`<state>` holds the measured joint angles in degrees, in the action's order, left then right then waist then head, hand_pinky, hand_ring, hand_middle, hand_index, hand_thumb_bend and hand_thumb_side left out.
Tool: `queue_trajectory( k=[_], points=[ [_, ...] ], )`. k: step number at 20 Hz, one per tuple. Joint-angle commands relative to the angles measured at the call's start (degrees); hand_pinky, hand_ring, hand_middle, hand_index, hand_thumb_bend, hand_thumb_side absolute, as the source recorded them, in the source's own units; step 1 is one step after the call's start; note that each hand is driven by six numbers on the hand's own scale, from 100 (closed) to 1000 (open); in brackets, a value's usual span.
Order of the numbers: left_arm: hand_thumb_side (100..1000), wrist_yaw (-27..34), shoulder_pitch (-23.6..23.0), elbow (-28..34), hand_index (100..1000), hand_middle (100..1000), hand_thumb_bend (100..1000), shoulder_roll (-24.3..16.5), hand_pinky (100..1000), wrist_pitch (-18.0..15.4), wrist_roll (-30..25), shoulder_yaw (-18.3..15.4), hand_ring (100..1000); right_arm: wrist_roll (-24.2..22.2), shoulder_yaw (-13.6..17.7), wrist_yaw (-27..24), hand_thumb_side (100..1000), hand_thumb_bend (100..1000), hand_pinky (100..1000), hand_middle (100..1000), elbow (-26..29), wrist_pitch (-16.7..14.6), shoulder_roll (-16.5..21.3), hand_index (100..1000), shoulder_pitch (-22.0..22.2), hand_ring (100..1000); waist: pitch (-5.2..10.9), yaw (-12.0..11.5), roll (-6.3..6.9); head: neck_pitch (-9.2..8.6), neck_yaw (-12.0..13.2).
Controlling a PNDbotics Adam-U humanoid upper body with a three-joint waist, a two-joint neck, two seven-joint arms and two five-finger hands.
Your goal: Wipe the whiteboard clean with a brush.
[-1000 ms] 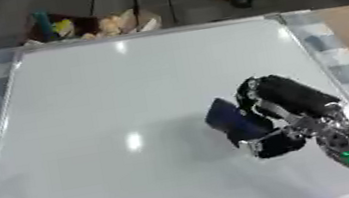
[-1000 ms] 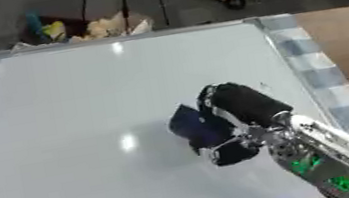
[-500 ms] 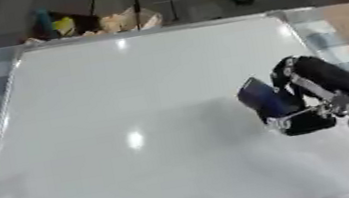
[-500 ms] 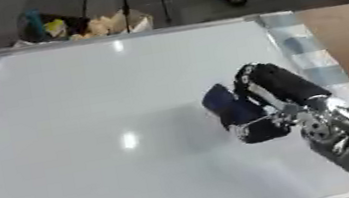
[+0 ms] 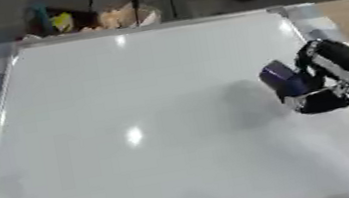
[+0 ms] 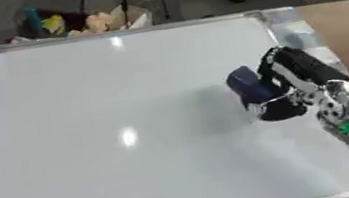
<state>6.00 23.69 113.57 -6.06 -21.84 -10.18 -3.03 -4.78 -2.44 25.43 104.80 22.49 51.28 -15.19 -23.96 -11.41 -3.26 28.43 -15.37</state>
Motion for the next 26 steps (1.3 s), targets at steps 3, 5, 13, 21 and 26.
queue_trajectory(
  k=[3,5,13,21,26],
  points=[
    [961,-0.39,0.51,1.02,485,574,128,-0.79,356,-0.23,-0.42,0.12,711,3.88,2.94,-1.68,121,100,327,286,-5.33,0.32,3.06,100,-1.57,488,0.53,-0.28,0.10,-1.75,-1.04],
    [961,-0.49,0.53,1.02,484,574,128,-0.77,355,-0.27,-0.51,0.10,712,5.29,3.53,-1.80,128,100,327,285,-7.00,0.21,3.37,100,-1.97,487,0.26,-0.36,0.08,-2.11,-1.31],
    [963,-0.75,0.59,1.02,482,574,126,-0.76,354,-0.34,-0.67,0.05,712,9.46,5.02,-1.91,132,100,315,281,-11.70,0.25,3.96,100,-2.60,480,-0.39,-0.37,0.06,-2.72,-1.89],
    [962,-0.75,0.58,1.02,482,575,126,-0.66,354,-0.34,-0.77,0.07,712,10.54,4.75,-2.67,139,100,309,279,-12.60,-0.35,3.99,100,-2.87,476,-0.41,-0.30,0.24,-2.74,-2.21],
    [962,-0.69,0.63,1.02,481,575,126,-0.62,354,-0.23,-0.88,0.13,713,10.81,4.07,-0.80,146,100,300,264,-12.66,0.28,4.02,100,-2.93,462,-0.36,-0.31,0.30,-2.76,-2.37]
  ],
)
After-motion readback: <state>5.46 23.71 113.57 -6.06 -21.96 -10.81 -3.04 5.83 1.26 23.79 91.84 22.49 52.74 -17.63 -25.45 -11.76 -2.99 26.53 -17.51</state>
